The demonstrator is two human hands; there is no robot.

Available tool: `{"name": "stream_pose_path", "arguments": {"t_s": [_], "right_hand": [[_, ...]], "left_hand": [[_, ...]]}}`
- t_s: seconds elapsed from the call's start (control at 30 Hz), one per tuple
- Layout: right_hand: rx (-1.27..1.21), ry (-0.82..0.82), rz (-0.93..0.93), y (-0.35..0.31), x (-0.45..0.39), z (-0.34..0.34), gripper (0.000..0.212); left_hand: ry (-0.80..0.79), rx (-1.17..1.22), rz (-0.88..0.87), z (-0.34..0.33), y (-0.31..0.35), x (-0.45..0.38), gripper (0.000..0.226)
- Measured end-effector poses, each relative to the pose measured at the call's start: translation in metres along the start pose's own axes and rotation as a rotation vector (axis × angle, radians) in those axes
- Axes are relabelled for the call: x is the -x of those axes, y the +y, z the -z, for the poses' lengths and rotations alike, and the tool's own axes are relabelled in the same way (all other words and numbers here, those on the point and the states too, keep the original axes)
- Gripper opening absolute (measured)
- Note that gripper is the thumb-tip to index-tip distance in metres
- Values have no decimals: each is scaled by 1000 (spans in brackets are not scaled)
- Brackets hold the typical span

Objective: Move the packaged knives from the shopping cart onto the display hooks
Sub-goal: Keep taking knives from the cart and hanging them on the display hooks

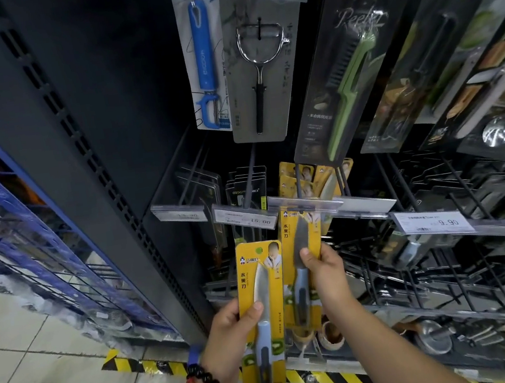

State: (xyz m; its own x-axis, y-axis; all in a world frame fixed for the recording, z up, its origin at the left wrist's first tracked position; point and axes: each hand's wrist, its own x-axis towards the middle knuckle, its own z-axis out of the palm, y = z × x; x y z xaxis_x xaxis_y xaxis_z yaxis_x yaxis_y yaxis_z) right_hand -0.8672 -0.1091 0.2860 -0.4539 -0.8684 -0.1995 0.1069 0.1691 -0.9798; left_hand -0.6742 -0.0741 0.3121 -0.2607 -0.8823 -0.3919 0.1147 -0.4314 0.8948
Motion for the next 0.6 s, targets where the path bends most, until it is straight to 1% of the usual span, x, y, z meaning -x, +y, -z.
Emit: {"name": "stream_pose_path", "arguments": {"t_s": [0.2, 0.33, 0.47, 0.53, 0.6], "right_hand": [[73, -68, -99, -14, -38, -8, 27], [151, -36, -135, -24, -58, -11, 33], [205, -27, -160, -26, -62, 0, 48], [209, 3, -203, -17, -62, 11, 48], [209, 42, -253, -3, -54, 20, 44]], "left_hand": [[-4, 3, -8, 2, 0, 1, 14], [-11, -35, 5, 2, -2, 1, 16], [-29, -66, -14, -1, -2, 1, 15], [-43, -88, -23, -3, -2, 1, 15], [-58, -117, -30, -4, -3, -1, 15]]}}
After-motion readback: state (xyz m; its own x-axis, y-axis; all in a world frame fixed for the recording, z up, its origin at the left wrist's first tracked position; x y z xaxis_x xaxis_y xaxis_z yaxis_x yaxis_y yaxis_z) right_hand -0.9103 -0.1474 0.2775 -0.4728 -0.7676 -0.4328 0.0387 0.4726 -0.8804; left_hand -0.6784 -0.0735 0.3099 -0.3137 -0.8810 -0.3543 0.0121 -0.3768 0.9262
